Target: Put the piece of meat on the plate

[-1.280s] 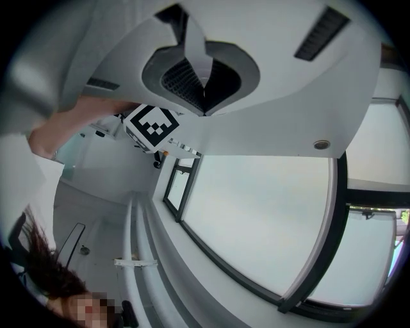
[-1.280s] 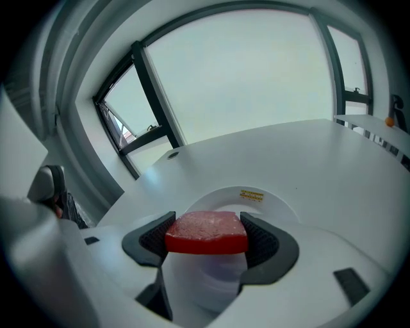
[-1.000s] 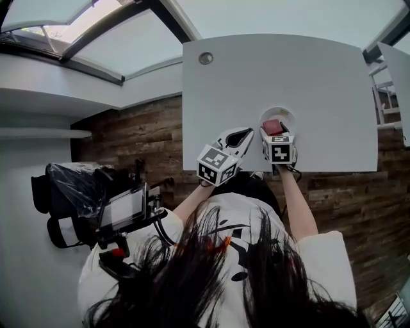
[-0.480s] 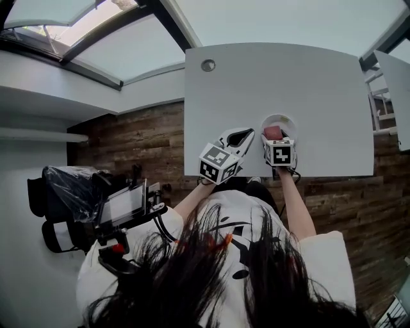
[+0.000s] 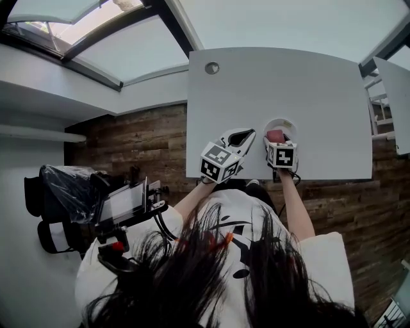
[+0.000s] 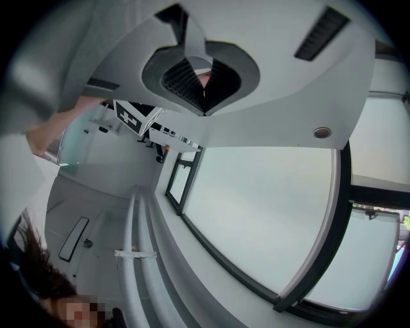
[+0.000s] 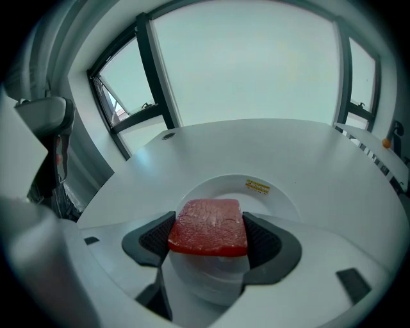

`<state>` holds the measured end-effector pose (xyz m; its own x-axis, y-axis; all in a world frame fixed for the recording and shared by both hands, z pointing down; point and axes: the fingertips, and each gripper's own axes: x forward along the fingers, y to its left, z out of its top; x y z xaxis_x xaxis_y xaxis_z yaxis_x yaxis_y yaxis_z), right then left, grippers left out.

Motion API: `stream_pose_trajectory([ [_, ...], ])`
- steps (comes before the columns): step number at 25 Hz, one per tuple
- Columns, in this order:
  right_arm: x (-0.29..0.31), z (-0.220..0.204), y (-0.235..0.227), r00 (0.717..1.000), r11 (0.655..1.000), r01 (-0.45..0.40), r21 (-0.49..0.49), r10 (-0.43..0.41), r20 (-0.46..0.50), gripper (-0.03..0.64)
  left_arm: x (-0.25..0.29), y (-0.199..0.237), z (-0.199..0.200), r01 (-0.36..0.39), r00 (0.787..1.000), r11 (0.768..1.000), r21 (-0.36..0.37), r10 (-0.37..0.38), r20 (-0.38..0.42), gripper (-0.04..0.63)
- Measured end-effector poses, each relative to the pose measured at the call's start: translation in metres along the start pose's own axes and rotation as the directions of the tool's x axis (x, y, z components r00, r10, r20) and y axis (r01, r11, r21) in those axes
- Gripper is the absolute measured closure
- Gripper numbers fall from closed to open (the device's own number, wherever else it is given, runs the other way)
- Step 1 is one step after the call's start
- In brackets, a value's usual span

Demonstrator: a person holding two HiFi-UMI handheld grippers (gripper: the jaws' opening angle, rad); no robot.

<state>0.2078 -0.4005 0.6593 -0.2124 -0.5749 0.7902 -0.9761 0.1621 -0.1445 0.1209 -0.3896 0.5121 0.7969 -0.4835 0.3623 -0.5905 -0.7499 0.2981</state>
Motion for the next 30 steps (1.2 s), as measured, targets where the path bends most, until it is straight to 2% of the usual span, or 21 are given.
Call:
stream_pose_trajectory([
  [10, 0.001, -0.002, -0.009, 0.999, 1.0, 0.024, 0.014, -0.025, 0.043, 0.298, 0.0, 0.001, -0.005, 0.001, 1.0, 1.0, -0.002, -0.001, -0.005, 0.591],
  [30, -0.001, -0.004, -0.021, 0.998, 0.997, 0.045, 0.06, -0.048, 0.049, 0.296, 0.003, 0.0, -0.007, 0.021, 1.0, 1.0, 0.009, -0.021, -0.007, 0.591],
])
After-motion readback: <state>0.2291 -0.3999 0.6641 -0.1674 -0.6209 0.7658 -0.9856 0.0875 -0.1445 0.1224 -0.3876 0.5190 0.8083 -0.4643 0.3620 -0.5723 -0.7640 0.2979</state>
